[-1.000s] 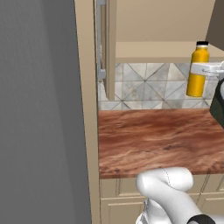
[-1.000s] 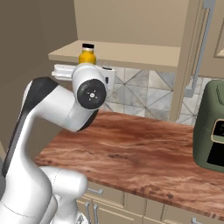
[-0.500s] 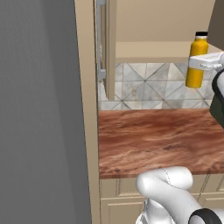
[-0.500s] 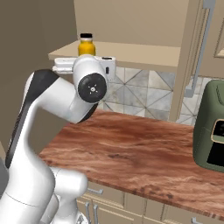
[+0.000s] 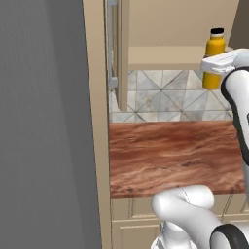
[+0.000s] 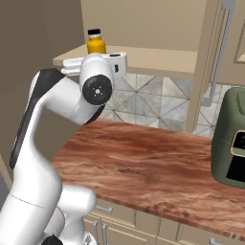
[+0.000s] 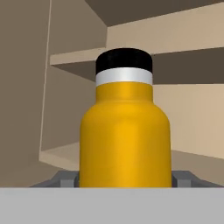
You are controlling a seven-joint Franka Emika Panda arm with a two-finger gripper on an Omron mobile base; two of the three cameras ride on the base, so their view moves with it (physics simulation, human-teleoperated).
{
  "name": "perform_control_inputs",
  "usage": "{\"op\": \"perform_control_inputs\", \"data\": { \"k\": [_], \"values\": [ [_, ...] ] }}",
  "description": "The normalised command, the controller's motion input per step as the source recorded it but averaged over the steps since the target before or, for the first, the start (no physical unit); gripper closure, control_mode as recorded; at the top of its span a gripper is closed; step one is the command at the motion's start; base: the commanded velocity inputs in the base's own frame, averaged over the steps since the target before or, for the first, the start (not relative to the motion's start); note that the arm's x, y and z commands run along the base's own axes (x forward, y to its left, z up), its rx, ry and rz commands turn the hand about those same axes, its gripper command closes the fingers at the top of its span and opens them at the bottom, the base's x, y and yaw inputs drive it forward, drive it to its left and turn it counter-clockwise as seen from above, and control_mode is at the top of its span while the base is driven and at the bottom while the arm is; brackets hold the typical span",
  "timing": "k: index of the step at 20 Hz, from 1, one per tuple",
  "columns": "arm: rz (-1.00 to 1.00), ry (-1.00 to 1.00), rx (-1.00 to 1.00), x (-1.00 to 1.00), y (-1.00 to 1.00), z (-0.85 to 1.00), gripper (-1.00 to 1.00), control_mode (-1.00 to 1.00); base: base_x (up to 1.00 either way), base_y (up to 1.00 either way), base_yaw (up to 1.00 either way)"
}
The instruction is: Pick the water bottle, bottled drink from the counter and place them in the open cabinet.
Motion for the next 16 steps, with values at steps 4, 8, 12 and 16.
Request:
{"op": "perform_control_inputs", "data": {
  "k": [4, 8, 12, 16],
  "values": [
    [-0.07, 0.05, 0.0, 0.39, 0.0, 0.21, 1.0, -1.0, 0.0, 0.0, 0.0],
    [-0.05, 0.08, 0.0, 0.38, 0.0, 0.22, 1.0, -1.0, 0.0, 0.0, 0.0],
    [0.0, 0.03, 0.0, 0.33, 0.0, 0.17, 1.0, -1.0, 0.0, 0.0, 0.0],
    [0.0, 0.0, 0.02, 0.29, 0.0, 0.1, 1.0, -1.0, 0.0, 0.0, 0.0]
  ]
}}
